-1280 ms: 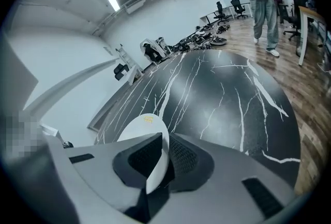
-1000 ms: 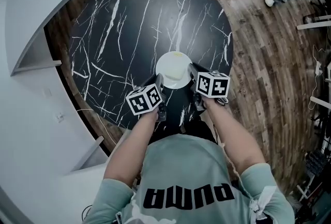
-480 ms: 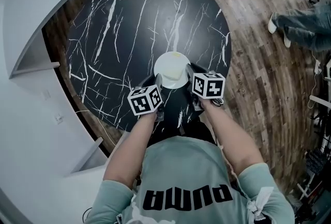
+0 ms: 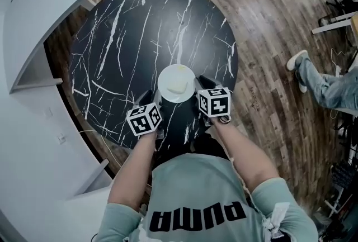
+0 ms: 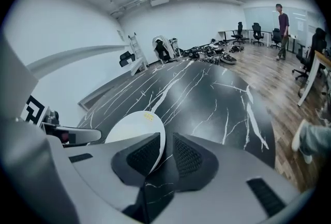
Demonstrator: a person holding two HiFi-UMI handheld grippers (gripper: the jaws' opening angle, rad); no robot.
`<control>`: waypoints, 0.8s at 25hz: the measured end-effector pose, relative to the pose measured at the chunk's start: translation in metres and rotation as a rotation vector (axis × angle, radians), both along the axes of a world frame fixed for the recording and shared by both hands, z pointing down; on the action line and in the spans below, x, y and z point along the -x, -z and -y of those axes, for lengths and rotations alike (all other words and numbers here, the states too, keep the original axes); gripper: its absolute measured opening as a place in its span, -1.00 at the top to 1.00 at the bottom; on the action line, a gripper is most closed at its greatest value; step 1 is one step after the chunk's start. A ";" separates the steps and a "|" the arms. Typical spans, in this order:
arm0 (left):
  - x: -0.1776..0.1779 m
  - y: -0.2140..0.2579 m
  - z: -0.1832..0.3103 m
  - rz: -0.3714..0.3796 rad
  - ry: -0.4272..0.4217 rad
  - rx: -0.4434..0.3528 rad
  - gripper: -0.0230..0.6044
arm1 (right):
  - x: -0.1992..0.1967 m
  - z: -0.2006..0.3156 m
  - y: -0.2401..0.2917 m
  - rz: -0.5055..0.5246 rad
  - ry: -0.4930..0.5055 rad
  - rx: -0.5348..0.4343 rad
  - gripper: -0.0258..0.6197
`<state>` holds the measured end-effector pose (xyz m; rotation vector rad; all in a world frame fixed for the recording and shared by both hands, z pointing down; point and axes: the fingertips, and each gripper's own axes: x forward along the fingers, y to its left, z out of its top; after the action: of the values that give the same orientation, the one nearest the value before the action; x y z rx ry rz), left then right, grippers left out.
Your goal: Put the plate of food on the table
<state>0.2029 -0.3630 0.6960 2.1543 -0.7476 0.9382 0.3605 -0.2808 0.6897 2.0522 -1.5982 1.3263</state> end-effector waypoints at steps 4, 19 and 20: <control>0.013 0.034 -0.007 -0.036 -0.027 -0.099 0.70 | 0.008 -0.010 0.024 -0.074 0.068 -0.056 0.73; 0.025 0.189 -0.150 -0.162 -0.111 -0.432 0.91 | 0.051 -0.114 0.163 -0.168 0.220 -0.372 0.89; 0.024 0.194 -0.159 -0.169 -0.113 -0.441 0.91 | 0.052 -0.119 0.168 -0.163 0.221 -0.380 0.89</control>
<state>0.1794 -0.2044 0.5016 2.6456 -0.8125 0.6790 0.3089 -0.1617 0.5221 2.0377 -2.0517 0.8078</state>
